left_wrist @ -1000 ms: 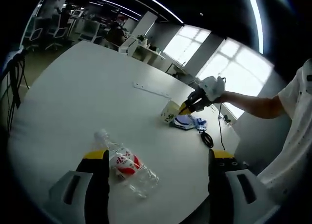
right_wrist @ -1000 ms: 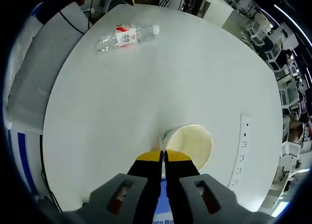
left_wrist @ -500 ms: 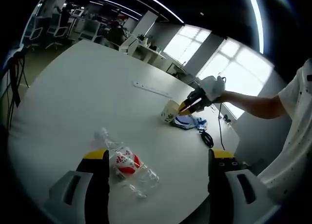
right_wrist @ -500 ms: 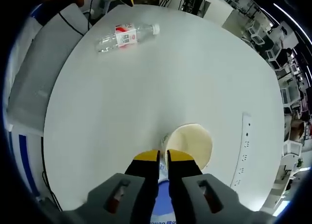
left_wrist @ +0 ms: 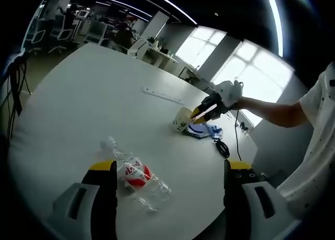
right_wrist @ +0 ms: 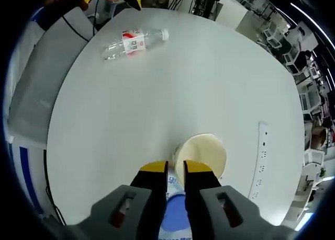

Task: Arrange the tabletop items into an orderly group along one side of the table until the central work area is clear of visible clutter.

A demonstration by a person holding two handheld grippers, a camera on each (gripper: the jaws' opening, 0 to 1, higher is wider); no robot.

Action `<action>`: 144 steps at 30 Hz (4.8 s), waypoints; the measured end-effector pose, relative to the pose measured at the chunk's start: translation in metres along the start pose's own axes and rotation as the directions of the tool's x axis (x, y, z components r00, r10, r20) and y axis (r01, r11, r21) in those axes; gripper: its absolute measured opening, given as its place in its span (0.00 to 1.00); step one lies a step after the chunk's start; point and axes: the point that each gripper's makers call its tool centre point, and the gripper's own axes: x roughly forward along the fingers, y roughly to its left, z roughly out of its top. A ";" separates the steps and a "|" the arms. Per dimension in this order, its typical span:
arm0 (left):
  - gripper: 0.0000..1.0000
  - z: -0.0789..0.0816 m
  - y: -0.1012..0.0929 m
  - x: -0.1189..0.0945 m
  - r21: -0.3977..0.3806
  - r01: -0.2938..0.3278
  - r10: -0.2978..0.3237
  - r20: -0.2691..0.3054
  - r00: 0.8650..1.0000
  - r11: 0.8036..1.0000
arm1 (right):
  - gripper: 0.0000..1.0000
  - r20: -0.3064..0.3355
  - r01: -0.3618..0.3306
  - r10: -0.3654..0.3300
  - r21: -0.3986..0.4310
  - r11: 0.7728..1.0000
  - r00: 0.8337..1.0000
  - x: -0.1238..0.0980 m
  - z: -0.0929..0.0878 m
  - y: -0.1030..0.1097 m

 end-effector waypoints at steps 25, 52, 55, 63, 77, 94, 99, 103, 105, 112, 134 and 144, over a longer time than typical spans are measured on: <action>0.88 0.007 -0.005 -0.008 0.028 -0.002 0.002 -0.001 1.000 1.000 | 0.25 0.160 0.056 -0.085 0.178 0.982 0.983 -0.038 0.029 -0.005; 0.89 0.019 -0.015 -0.020 0.058 0.010 -0.011 0.013 1.000 0.998 | 0.36 0.445 -0.127 -0.081 0.419 0.899 0.892 -0.053 0.104 0.014; 0.89 0.020 -0.015 -0.021 0.061 0.011 -0.012 0.011 1.000 0.998 | 0.38 0.472 -0.158 -0.078 0.440 0.884 0.878 -0.052 0.111 0.015; 0.90 0.022 -0.017 -0.024 0.065 0.016 -0.017 0.014 1.000 0.998 | 0.42 0.514 -0.234 -0.061 0.489 0.840 0.856 -0.055 0.124 0.018; 0.90 0.022 -0.016 -0.032 0.064 0.010 -0.012 0.023 1.000 0.998 | 0.47 0.601 -0.409 0.015 0.526 0.746 0.799 -0.049 0.163 0.023; 0.91 0.015 -0.009 -0.046 0.042 -0.010 0.008 0.044 0.999 0.999 | 0.46 0.592 -0.531 0.165 0.521 0.669 0.789 -0.007 0.219 0.033; 0.90 0.011 -0.006 -0.048 0.032 -0.018 0.016 0.051 0.999 0.999 | 0.46 0.599 -0.570 0.195 0.536 0.623 0.777 0.008 0.232 0.034; 0.90 0.008 -0.003 -0.053 0.021 -0.026 0.025 0.060 0.998 0.999 | 0.46 0.595 -0.599 0.226 0.558 0.575 0.771 0.026 0.241 0.036; 0.90 0.006 -0.001 -0.056 0.015 -0.033 0.032 0.065 0.997 0.999 | 0.46 0.588 -0.611 0.248 0.565 0.555 0.770 0.034 0.244 0.039; 0.90 -0.003 0.005 -0.065 -0.015 -0.054 0.055 0.088 0.995 0.998 | 0.46 0.556 -0.611 0.278 0.607 0.508 0.783 0.064 0.252 0.037; 0.90 -0.024 0.016 -0.075 -0.082 -0.068 0.077 0.120 0.990 0.994 | 0.39 0.621 -0.702 0.334 0.664 0.258 0.709 0.117 0.256 0.036; 0.89 -0.029 0.021 -0.074 -0.102 -0.070 0.082 0.125 0.989 0.992 | 0.29 0.689 -0.764 0.341 0.619 0.181 0.639 0.119 0.263 0.043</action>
